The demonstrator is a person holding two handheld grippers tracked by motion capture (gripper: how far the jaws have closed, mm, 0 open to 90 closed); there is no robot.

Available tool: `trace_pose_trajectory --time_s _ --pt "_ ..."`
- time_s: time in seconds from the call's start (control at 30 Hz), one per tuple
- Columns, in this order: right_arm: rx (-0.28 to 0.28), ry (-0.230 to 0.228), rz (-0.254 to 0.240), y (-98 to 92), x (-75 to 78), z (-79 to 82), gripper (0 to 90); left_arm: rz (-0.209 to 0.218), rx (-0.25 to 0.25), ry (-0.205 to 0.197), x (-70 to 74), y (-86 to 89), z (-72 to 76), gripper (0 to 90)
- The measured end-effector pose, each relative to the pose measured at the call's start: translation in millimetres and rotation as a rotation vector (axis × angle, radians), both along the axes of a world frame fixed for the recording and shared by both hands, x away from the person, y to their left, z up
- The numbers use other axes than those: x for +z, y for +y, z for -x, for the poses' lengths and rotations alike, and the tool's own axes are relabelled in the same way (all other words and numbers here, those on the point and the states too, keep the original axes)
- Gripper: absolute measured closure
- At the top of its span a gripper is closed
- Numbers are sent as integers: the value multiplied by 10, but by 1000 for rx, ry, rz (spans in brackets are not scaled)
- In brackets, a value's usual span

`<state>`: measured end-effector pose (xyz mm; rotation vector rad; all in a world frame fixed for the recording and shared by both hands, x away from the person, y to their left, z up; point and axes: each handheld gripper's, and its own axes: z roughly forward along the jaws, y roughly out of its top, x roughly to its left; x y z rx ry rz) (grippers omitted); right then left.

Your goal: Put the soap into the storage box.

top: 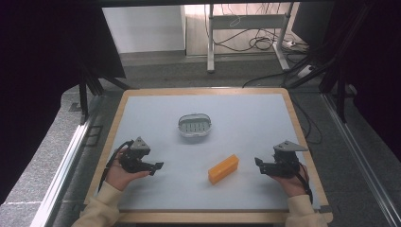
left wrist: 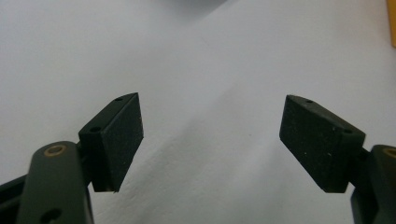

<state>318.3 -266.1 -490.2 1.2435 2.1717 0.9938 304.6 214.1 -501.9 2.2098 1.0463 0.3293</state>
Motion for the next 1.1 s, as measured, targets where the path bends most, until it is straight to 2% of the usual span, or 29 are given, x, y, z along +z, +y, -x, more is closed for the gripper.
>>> trace_pose_trajectory --time_s 0.47,0.63,0.8,1.1 --pt "23 21 20 34 -28 -1 139 16 -15 -1 70 -72 38 229" --pt "22 21 18 29 -30 2 138 29 -17 1 156 -121 68 247" --pt "21 27 19 31 -46 11 138 37 -40 12 298 -237 105 264" --pt "12 36 24 16 -92 6 139 28 -62 17 385 -388 98 266"
